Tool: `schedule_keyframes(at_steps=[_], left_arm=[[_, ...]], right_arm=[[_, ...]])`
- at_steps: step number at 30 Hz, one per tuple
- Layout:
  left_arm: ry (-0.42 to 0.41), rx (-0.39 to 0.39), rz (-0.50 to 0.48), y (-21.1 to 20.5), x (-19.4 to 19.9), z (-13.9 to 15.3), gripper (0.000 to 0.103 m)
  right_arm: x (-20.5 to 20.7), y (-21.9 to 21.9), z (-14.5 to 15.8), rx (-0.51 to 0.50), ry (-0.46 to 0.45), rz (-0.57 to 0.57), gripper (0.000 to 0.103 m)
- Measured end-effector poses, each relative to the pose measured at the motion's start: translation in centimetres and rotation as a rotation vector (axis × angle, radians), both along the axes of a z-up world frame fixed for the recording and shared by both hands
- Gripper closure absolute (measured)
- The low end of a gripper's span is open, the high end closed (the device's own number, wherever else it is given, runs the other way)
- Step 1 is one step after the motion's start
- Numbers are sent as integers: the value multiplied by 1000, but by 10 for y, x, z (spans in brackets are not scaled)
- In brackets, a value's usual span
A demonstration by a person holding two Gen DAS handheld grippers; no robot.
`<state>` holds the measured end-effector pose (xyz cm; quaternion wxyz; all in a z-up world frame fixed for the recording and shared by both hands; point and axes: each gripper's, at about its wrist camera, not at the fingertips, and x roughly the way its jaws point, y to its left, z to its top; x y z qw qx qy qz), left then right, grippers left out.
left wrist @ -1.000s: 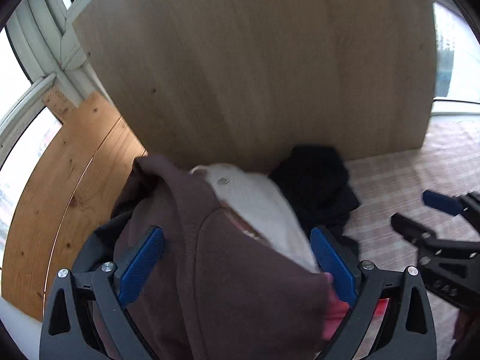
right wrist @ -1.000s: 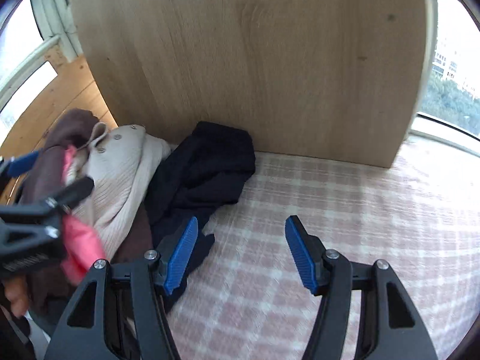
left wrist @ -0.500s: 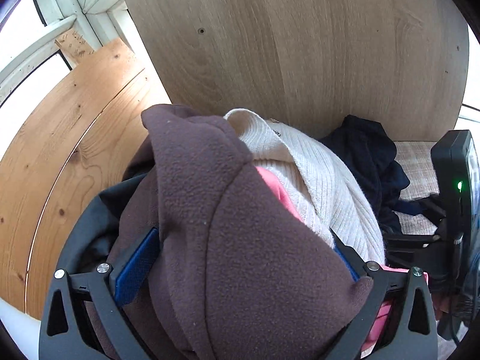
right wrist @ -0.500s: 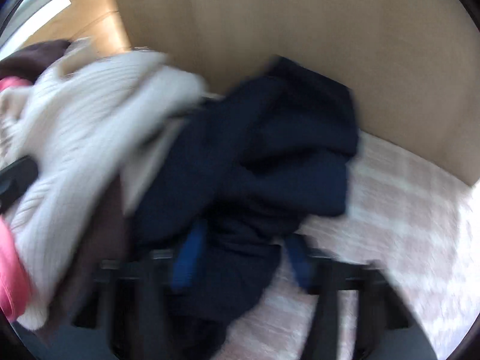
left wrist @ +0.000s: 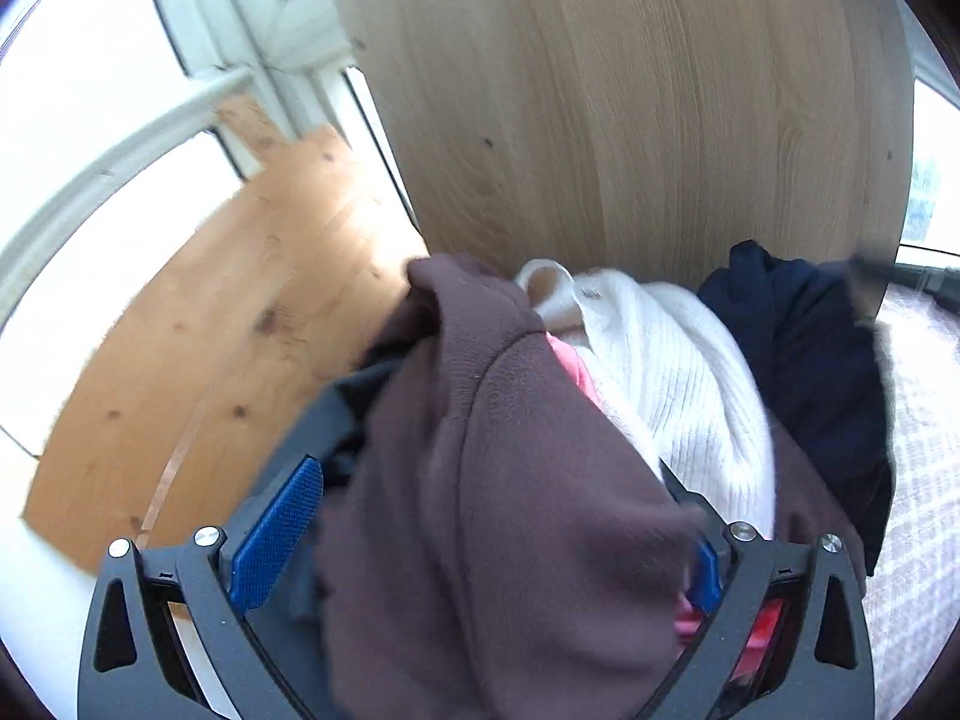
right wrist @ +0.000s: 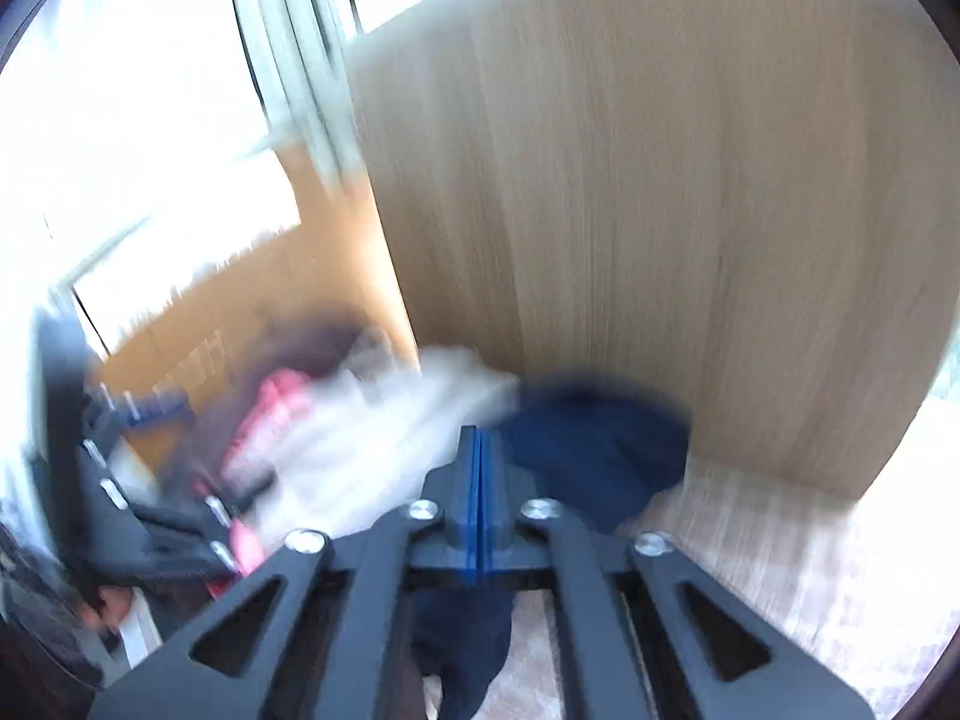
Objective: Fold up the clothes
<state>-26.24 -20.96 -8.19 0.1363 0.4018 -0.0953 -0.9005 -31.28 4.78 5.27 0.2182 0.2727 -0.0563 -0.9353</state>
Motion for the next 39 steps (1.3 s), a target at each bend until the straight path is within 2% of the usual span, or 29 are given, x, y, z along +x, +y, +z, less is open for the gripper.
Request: schedule_keyframes(at_steps=[2,3,4,6,7,8,9,10,16,18,20,23,26,27,28,31,32,33,34,35,37,39], left_arm=[[35,-16,7,-1,13,14,1],[47,-12,9,-3,20,20,1],[57,-7,15,-5,26,25,1],[78,9,22,-13,44,35,1],[87,12,28,-15,53,39,1],[99,11,32,-15,56,43,1],[106,5,34,-16,63,44,1],[103,3,35,-20,64,48,1],[66,14,31,-18,78,38,1],[57,20,21,-16,78,34,1],[53,20,13,-13,77,31,1],[46,25,8,-10,74,28,1],[35,34,14,-13,66,23,1],[30,37,14,-13,63,21,1],[26,40,15,-14,60,20,1],[12,40,8,-11,51,12,1],[7,40,4,-10,49,10,1],[2,35,-1,-8,47,9,1],[-3,29,-6,-5,45,7,1],[-7,25,-10,-3,44,6,1],[-7,18,-20,0,43,6,1],[1,16,-23,0,43,8,1]], right_arm=[[18,-1,64,-6,125,39,103],[14,-6,87,21,86,101,103],[10,-9,102,63,41,106,103],[5,-15,104,186,-14,105,100],[7,-15,93,238,-35,80,94],[9,-14,81,289,-57,55,74],[9,-11,57,308,-100,35,59],[8,-7,33,326,-142,14,39],[-14,18,-127,300,-448,-124,38],[-19,13,-162,286,-505,-129,38],[-33,15,-182,262,-523,-153,38],[-53,9,-192,186,-535,-144,38],[-77,-11,-206,242,-564,-115,38],[-83,-17,-210,257,-560,-105,34],[-87,-22,-210,280,-522,-107,29],[-95,-31,-212,283,-448,-64,31],[-95,-30,-212,250,-423,-40,49],[-94,-30,-212,199,-420,8,62],[-92,-27,-207,168,-417,6,70],[-91,-24,-202,138,-415,5,76],[-85,-19,-183,73,-385,3,80],[-78,-24,-155,67,-326,25,82]])
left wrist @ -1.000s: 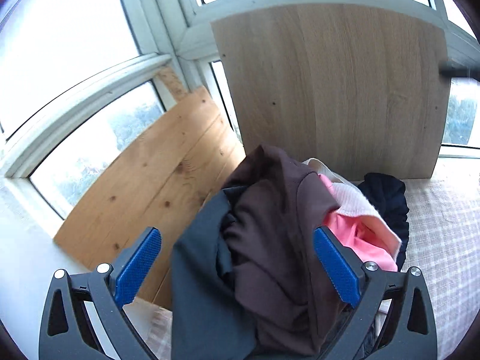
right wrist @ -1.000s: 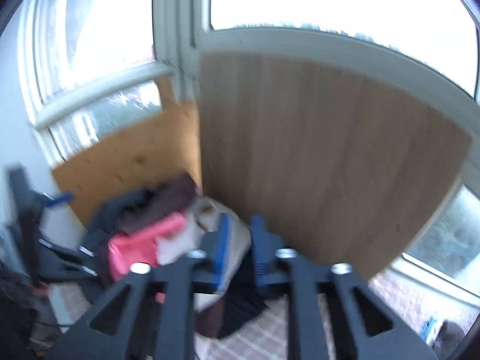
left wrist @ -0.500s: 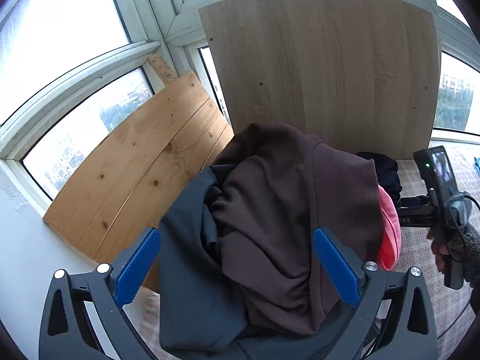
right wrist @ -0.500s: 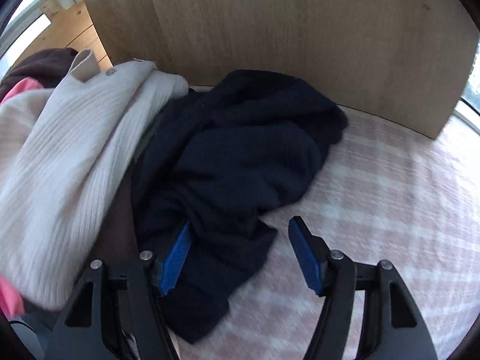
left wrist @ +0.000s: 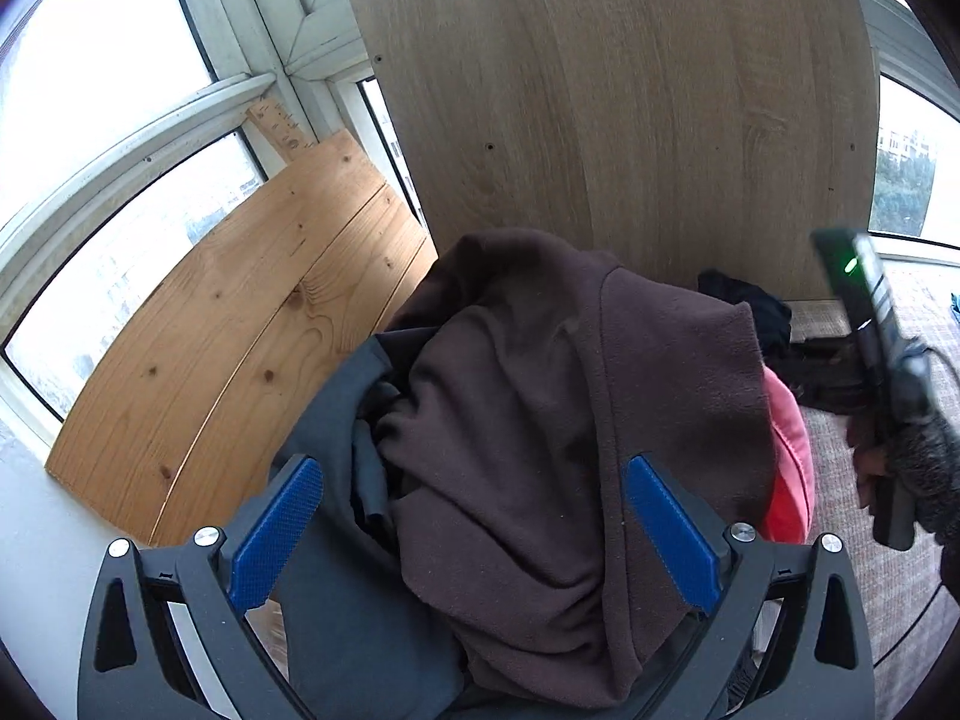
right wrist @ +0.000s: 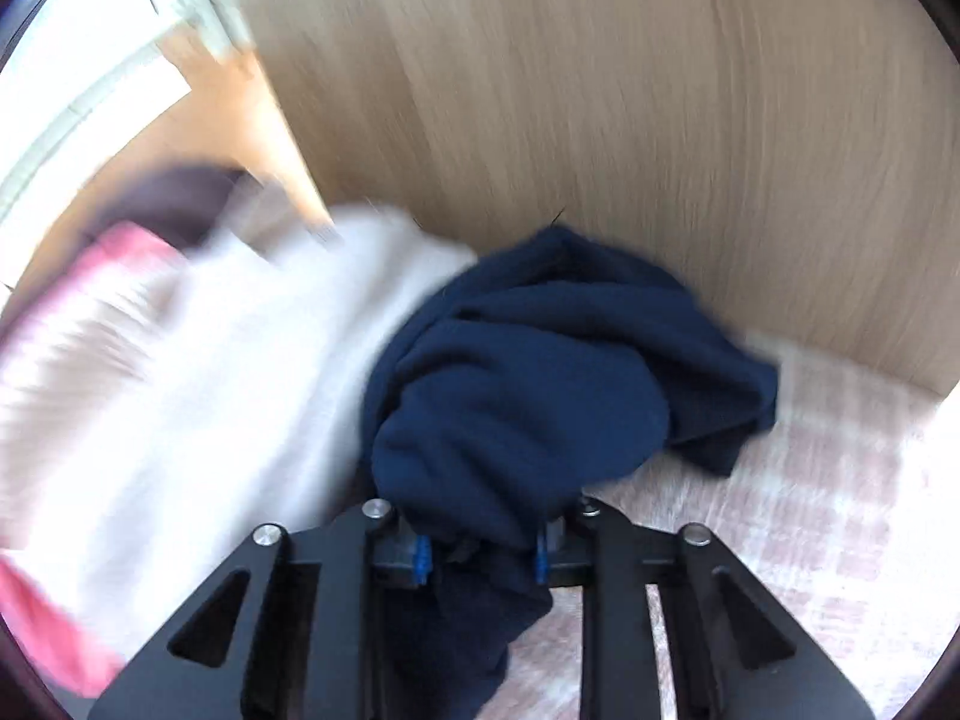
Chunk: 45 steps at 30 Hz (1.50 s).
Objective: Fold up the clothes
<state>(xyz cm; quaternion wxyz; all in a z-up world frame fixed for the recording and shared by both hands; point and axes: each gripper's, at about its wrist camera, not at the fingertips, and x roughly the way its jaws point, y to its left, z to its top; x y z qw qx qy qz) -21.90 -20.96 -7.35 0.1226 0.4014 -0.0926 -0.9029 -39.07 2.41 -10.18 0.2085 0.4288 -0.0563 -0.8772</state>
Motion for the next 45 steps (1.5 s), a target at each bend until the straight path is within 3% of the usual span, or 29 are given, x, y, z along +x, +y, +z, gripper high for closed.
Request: schedule_keyframes(at_steps=[7,10,13,18,20,24,25,27,28,29,30,34,37,40,45], left_arm=[[42,16,20,-9,14,21,1],[67,-9,35,-15,26,33,1],[96,7,58,-23,38,44,1],[117,5,79,-29,58,52,1],[119,0,79,-28,64,55,1],[128,12,73,-29,69,58,1],[129,18,70,-28,69,58,1],[136,29,61,-26,71,60,1],[143,32,53,-24,74,61,1],[143,29,43,-21,76,60,1],[143,26,33,-18,78,59,1],[110,-4,-5,-5,79,48,1],[71,3,-26,2,74,35,1],[37,21,-32,6,66,24,1],[28,44,-21,6,59,19,1]], right_arm=[[38,-33,106,-18,207,137,90],[50,-47,148,18,227,186,93],[52,-38,173,-63,232,173,94],[76,-19,214,-104,291,115,96],[70,8,244,-91,358,90,99],[88,8,312,-74,366,156,102],[90,8,309,3,323,162,101],[93,8,303,157,235,173,82],[95,12,284,210,193,160,55],[97,16,265,263,151,147,45],[99,19,245,315,109,133,45],[111,62,138,339,-63,6,45],[115,84,83,196,-182,-52,46],[120,71,57,146,-186,-38,45],[95,10,33,358,-113,57,45]])
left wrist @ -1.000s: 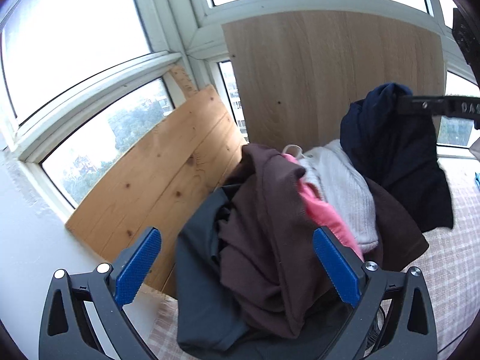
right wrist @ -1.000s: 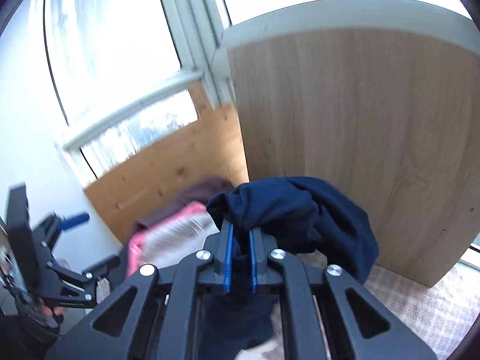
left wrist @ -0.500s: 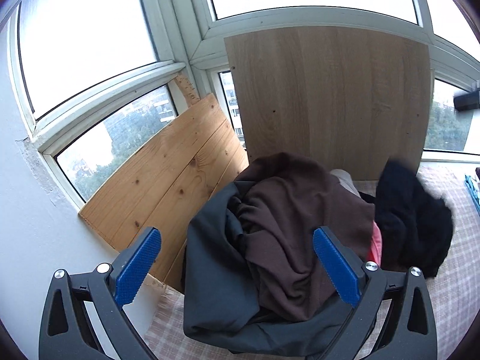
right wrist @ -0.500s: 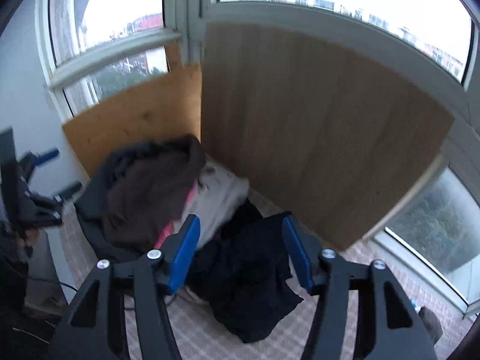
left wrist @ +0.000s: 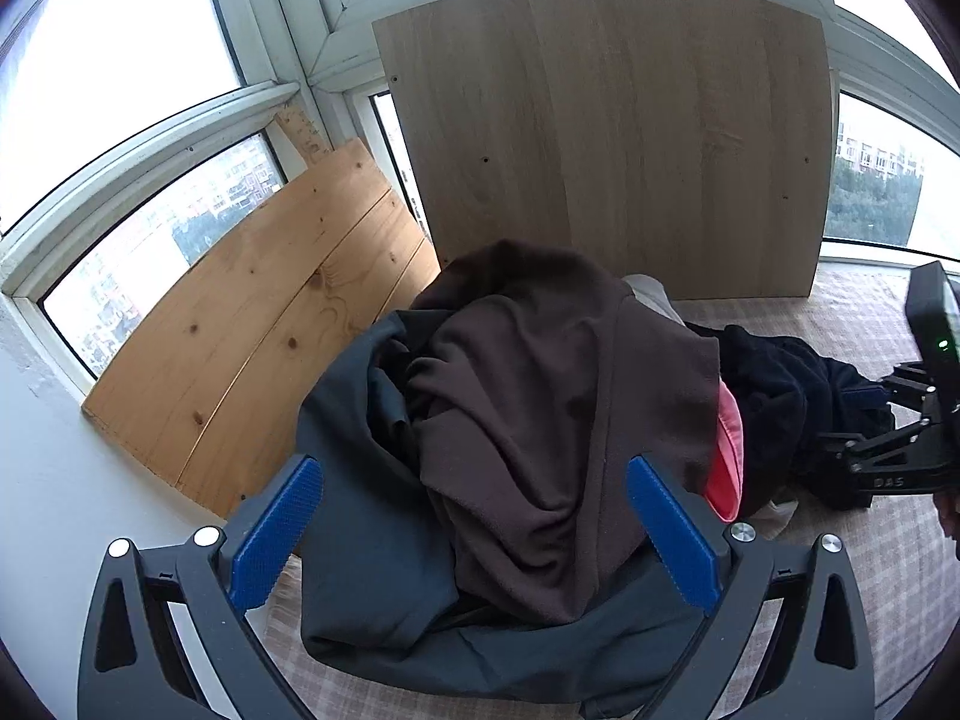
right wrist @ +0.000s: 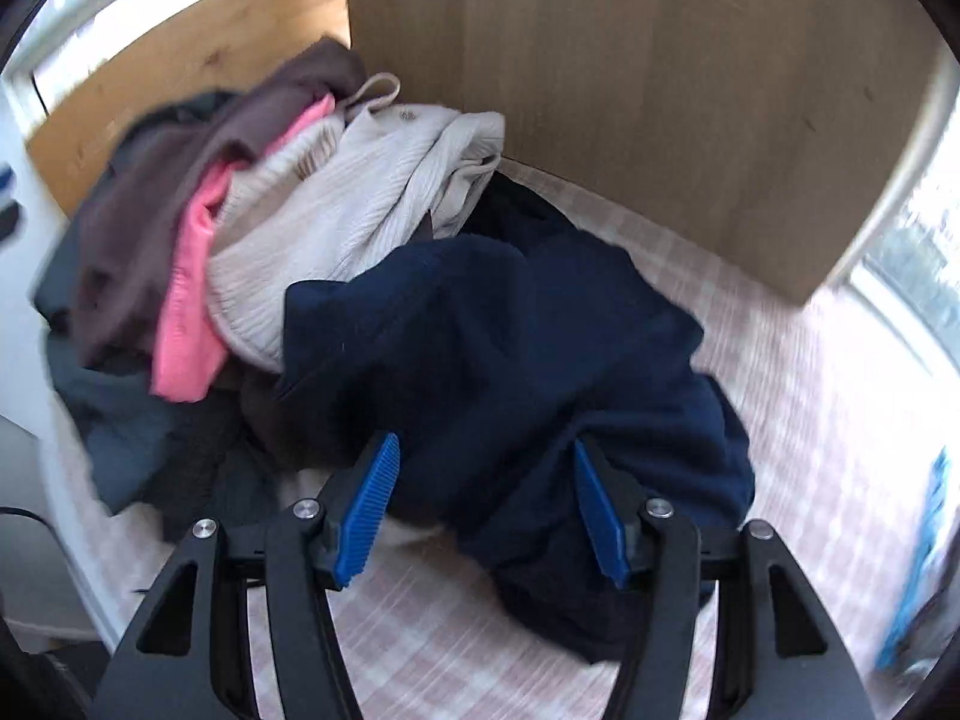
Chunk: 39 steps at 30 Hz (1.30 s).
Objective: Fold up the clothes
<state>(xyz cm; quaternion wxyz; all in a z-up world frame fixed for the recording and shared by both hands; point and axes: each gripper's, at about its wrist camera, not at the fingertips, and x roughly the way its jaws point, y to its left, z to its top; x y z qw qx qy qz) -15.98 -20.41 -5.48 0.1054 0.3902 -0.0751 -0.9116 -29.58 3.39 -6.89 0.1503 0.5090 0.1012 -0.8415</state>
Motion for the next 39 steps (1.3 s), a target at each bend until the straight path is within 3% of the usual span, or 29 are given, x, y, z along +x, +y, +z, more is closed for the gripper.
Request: schedule_keyframes(at_steps=[3,5,6,7,8,10,12,17,22,27,30,33,34,35,36,39], left_arm=[[-9,3,9,-3,-3,-4,1],[-17,1,16,-5,-4,-6,1],[-21,1,20,-6,-4,-8,1],[-22,0,23,-8,-4,-8,1],[-24,0,28,-10,-3,-9,1],[-28,-2,39,-14,-3,-10,1],[-28,1,48,-17,-2,-10,1],[-4,13,38,-16,1,-2,1],[37,10,-5,-4,7,13,1],[78,7,-52,11,18,27,1],[91,12,-82,20,24,33,1],[96,19,-117,32,33,35,1],[92,18,-134,36,36,34,1],[88,16,-151,41,39,33,1],[77,14,-169,45,41,29,1],[36,6,-219,59,43,14,1]], right_arm=[[-23,-20,-23,84,-19,51,44],[-33,-21,-41,85,-36,68,45],[-33,-16,-42,55,-26,67,50],[-35,-11,-40,20,-22,52,72],[-36,0,-33,-37,-37,22,82],[-37,25,-15,-160,-55,-41,85],[-33,52,15,-249,0,-99,87],[-1,119,124,-357,238,-221,89],[47,159,231,-355,471,-267,89],[114,161,325,-304,689,-222,95],[132,164,352,-276,658,-233,97],[133,177,332,-153,565,-310,95],[135,185,318,-132,529,-342,85],[135,192,295,-107,471,-360,69],[134,198,273,-82,412,-377,63],[145,216,196,-84,240,-418,60]])
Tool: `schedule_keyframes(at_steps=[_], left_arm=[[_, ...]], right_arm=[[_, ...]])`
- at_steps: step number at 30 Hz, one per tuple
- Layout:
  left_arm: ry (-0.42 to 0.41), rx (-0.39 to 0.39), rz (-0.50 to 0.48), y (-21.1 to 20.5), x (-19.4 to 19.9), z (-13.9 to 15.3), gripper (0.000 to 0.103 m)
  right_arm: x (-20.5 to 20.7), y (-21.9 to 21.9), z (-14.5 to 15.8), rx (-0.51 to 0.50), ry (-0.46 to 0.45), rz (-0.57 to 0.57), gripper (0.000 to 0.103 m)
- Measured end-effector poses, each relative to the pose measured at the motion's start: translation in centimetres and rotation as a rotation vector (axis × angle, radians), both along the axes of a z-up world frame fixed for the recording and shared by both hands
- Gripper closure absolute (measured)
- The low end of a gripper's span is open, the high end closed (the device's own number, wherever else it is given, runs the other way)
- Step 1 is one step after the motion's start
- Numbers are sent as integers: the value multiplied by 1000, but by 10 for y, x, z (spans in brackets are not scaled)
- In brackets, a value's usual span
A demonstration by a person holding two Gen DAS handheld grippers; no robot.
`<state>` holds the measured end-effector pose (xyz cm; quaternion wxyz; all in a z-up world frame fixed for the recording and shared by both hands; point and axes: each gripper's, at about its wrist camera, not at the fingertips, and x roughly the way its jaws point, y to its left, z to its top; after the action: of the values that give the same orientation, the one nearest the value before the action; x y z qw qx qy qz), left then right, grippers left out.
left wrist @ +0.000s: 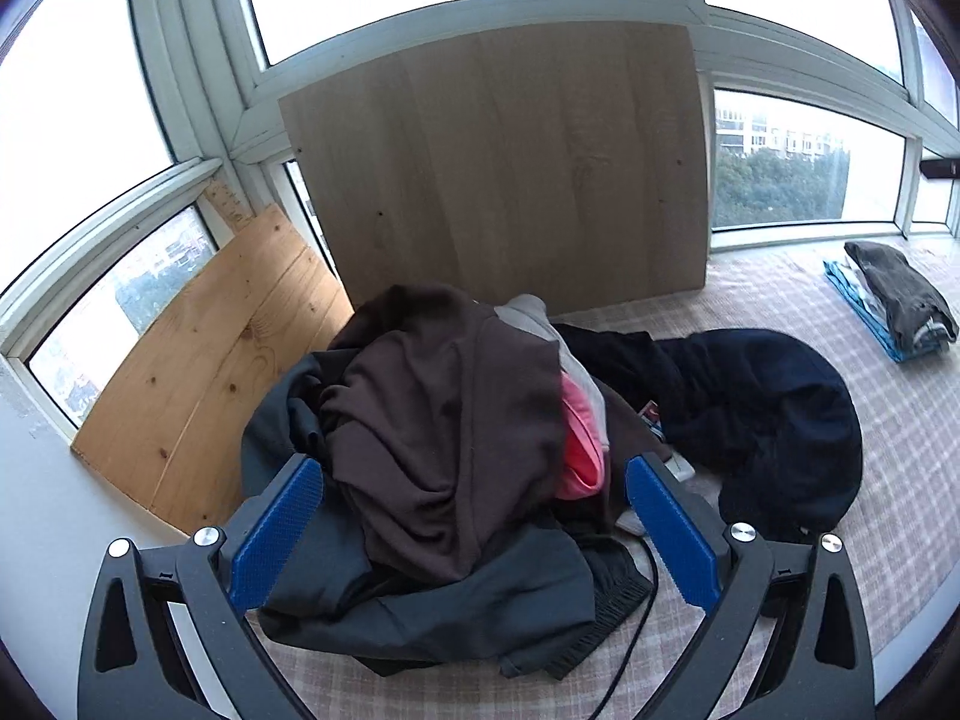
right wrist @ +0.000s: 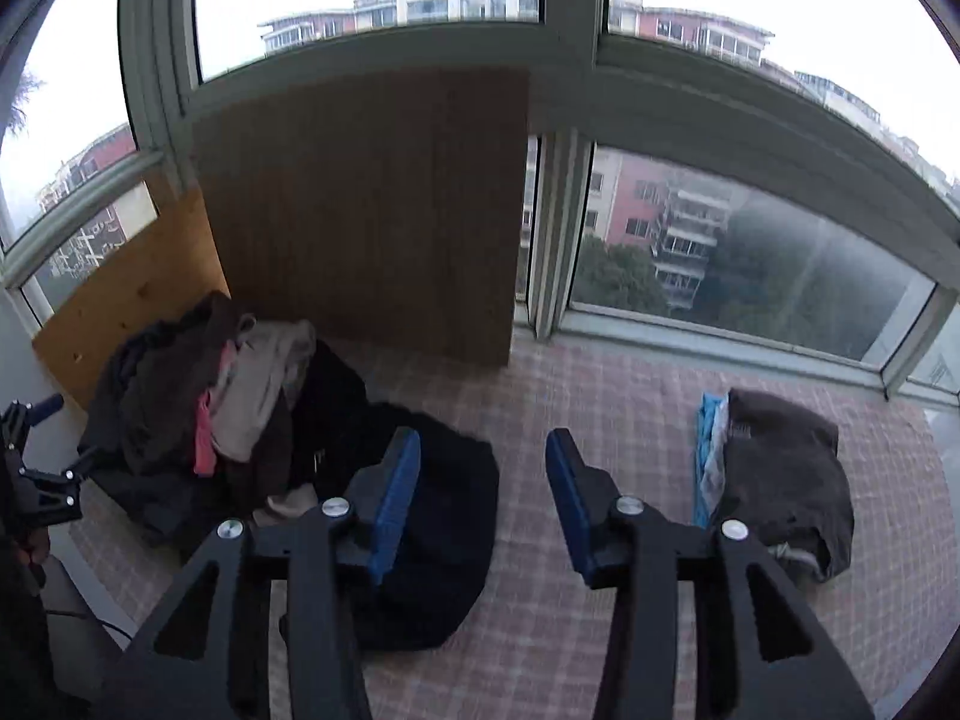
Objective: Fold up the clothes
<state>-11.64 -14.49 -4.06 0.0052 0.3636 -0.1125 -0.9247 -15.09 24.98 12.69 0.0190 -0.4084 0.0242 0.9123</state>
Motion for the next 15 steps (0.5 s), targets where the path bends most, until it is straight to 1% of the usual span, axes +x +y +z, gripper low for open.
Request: schedule_keyframes(at_steps=[3,4,6,7,8,9,12,14,15], left_arm=[[-54,-10,-37,14,0,-19,1],[-68,-12,-45,19,2,-24,1],[-91,-16,-54,28,5,-33,1],[-94,-18,-53,31,9,-36,1],[-98,-18,-48,34,12,-38,1],[-104,-13,-38,36,15,-41,1],[-123,3,7,40,26,-45,1],[-131,2,52,42,36,-47,1],[-136,2,77,43,41,-48,1]], right_arm=[[4,4,-83,-152,-151,-49,60],[7,6,-104,-197,-187,-64,60],[8,-3,-143,-231,-243,-87,60],[8,-12,-155,-229,-262,-75,60],[9,-25,-164,-227,-262,-55,60],[8,-37,-170,-219,-254,-13,60],[3,-76,-183,-106,-253,152,60],[-1,-102,-191,-29,-252,260,56],[-7,-108,-200,37,-272,233,56]])
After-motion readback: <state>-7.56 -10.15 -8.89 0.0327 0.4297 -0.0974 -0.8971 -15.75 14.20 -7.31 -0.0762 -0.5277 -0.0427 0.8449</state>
